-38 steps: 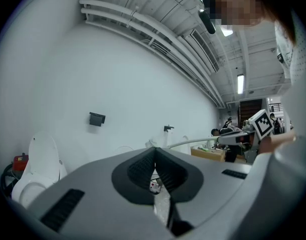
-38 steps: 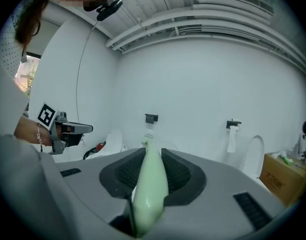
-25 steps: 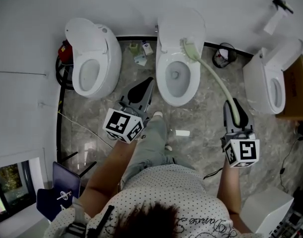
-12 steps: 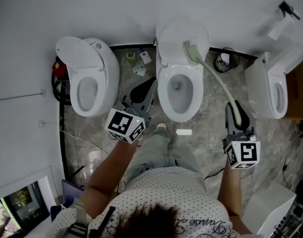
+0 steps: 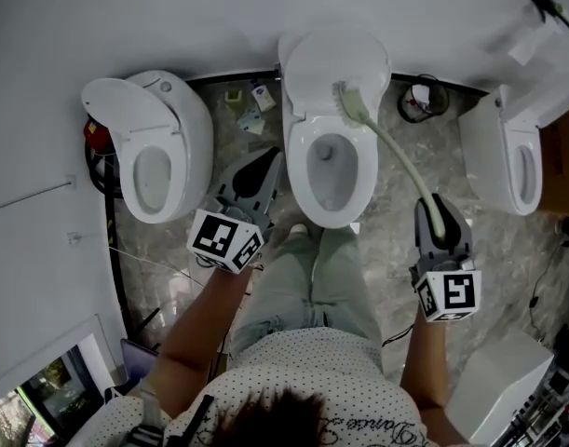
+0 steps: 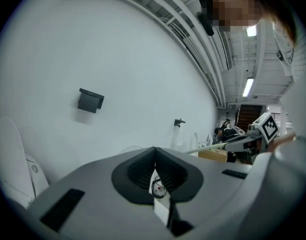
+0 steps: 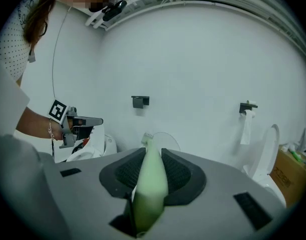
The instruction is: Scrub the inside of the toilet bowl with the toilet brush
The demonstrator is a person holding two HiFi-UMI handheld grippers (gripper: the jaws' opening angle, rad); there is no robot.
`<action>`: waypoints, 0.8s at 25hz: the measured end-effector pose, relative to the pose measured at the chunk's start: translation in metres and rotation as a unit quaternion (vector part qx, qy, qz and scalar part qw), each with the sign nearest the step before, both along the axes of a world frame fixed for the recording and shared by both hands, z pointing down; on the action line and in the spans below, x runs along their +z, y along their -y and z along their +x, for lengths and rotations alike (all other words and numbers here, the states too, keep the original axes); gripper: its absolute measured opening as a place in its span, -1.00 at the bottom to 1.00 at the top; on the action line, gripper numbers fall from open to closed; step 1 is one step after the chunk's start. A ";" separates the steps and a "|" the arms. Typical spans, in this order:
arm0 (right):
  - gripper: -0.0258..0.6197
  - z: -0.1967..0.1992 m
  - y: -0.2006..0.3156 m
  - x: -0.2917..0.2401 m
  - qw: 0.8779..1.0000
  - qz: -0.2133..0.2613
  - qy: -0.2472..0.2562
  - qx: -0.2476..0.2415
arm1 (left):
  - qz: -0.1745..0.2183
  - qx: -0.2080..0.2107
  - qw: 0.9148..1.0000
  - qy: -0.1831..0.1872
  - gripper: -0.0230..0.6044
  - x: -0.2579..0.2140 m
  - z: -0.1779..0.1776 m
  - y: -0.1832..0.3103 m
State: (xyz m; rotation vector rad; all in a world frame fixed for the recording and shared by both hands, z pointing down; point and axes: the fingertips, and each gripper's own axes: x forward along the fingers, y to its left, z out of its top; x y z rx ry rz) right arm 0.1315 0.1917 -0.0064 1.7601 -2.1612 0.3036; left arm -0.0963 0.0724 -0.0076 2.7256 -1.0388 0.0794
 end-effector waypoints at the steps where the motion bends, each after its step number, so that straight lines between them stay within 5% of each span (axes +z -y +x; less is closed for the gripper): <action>1: -0.58 0.004 0.002 0.005 1.000 -0.005 0.001 -0.002 | -0.002 -0.001 1.000 0.003 -0.92 0.004 0.004 0.002; 20: -0.58 0.078 0.065 0.139 0.985 -0.105 -0.008 -0.139 | -0.029 -0.125 0.992 0.020 -0.92 0.100 0.054 0.064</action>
